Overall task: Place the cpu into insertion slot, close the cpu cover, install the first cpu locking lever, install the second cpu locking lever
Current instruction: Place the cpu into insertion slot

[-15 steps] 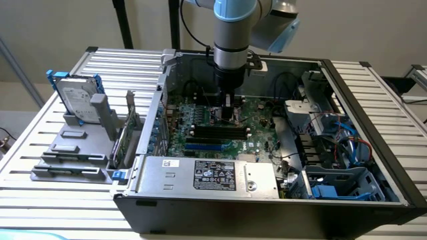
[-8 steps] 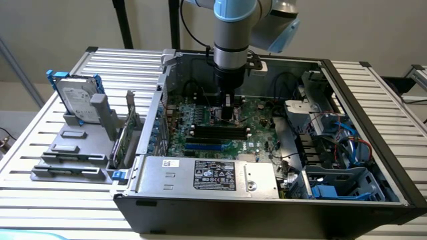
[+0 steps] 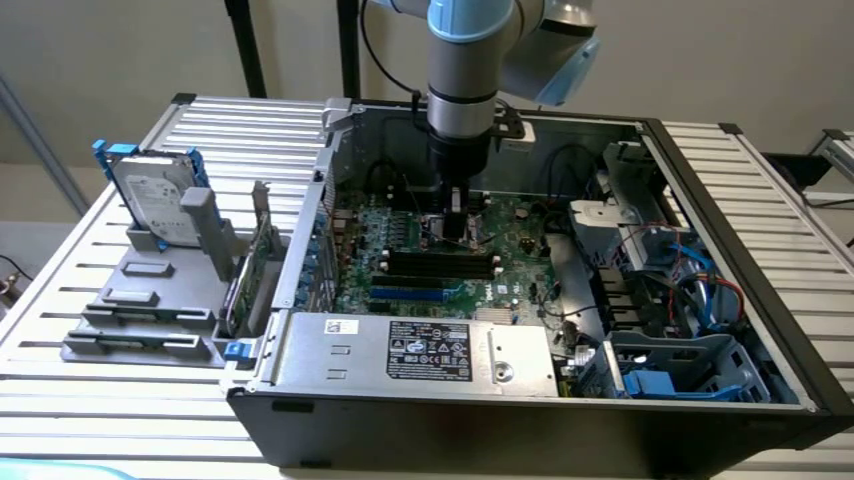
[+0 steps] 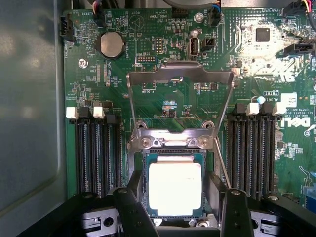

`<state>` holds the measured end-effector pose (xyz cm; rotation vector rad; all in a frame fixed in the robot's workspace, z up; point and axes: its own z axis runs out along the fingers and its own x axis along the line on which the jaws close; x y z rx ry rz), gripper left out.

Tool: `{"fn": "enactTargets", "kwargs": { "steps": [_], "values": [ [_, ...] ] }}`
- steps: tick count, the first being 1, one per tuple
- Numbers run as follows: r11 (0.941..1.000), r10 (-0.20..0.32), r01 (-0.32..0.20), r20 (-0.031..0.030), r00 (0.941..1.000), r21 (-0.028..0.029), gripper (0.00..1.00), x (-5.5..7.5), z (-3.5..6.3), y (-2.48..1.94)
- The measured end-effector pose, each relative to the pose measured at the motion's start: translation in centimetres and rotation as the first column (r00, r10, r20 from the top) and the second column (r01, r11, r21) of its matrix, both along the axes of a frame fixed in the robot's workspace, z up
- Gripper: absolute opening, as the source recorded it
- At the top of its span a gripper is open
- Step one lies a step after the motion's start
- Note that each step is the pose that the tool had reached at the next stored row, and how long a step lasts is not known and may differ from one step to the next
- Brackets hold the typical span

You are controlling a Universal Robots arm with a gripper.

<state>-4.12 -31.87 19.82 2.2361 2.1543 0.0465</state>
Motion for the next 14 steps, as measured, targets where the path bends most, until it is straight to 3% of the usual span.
{"fn": "enactTargets", "kwargs": {
  "steps": [10,11,12,14],
  "values": [
    [1.0,0.0,0.0,0.0,1.0,0.0002,0.62,0.0,0.88,0.0],
    [1.0,0.0,0.0,0.0,1.0,0.0003,0.54,0.0,0.96,0.0],
    [1.0,0.0,0.0,0.0001,1.0,0.0004,0.54,0.0,1.02,0.0],
    [1.0,0.0,0.0,0.0,1.0,0.0005,0.42,-0.1,1.15,0.0]
  ]
}}
